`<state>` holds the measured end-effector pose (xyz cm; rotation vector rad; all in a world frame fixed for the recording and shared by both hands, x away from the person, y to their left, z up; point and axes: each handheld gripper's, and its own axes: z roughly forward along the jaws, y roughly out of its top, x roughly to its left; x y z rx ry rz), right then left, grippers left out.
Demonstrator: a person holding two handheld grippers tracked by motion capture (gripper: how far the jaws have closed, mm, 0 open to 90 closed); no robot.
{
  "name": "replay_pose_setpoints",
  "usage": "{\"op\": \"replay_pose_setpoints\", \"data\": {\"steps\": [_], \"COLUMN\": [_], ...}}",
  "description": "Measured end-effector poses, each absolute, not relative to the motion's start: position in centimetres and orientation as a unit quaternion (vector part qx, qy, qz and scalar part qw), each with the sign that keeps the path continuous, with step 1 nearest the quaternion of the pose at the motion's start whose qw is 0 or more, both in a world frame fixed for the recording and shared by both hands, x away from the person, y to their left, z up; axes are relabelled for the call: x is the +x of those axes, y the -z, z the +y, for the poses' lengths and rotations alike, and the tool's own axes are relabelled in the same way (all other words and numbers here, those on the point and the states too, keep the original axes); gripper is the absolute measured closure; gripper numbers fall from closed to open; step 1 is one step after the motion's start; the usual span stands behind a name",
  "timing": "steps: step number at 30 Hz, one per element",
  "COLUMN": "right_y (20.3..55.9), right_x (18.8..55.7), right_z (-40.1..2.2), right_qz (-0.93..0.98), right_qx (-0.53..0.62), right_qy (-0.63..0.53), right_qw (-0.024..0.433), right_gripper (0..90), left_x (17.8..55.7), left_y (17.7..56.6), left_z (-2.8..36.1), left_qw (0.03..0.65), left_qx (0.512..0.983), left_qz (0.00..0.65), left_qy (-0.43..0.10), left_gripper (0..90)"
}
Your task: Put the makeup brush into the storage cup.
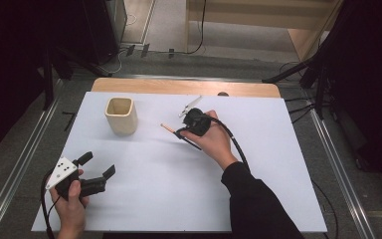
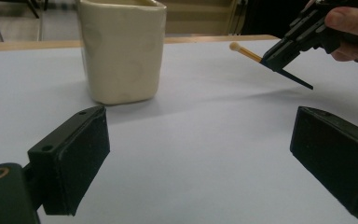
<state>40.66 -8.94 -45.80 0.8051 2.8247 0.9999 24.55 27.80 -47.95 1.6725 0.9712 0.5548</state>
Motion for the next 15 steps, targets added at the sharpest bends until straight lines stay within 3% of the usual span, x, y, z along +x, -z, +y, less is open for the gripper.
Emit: {"op": "replay_pose_setpoints", "data": {"steps": [15], "right_y": [44.3], "right_x": [36.7], "right_z": [-13.3], "right_qz": [0.858], "right_qx": [0.293], "right_qy": [-0.419], "right_qw": [0.048], "right_gripper": [84.9], "left_x": [26.8], "left_y": [46.6], "left_z": [23.3], "left_qw": [0.548], "left_qx": [0.722], "left_qz": [0.368], "left_qy": [-0.207], "left_gripper": [5.3]}}
